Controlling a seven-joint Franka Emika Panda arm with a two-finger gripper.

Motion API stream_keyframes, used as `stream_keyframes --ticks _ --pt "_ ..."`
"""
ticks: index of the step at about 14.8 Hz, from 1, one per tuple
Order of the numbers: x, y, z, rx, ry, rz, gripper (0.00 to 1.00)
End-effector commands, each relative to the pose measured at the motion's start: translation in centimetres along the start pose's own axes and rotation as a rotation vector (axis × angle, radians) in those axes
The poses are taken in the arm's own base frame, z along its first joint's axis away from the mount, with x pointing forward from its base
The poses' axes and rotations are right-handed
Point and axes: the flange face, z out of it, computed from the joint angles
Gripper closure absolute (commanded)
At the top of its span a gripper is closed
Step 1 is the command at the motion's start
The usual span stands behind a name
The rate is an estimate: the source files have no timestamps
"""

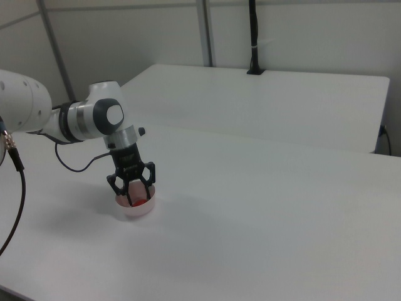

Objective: Pick up strawberry from bowl

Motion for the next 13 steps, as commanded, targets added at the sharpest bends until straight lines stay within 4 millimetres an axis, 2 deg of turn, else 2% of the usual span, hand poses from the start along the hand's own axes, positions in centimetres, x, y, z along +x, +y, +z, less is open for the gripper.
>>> stream_keyframes --ticks 1,2,3,6,13 --pt "0.0 -0.3 0.5 -0.019 -0.001 -0.016 0.62" --pt "0.0 -0.3 0.5 -0.019 -0.001 -0.016 0.73" --pt "0.0 -0.3 0.5 -0.019 -0.001 -0.016 0.77" --pt "0.0 -0.2 0.3 -0.017 0.004 -0.01 0.77" --pt "-0.6 0.1 -2.3 -0.03 0.023 0.032 0.77"
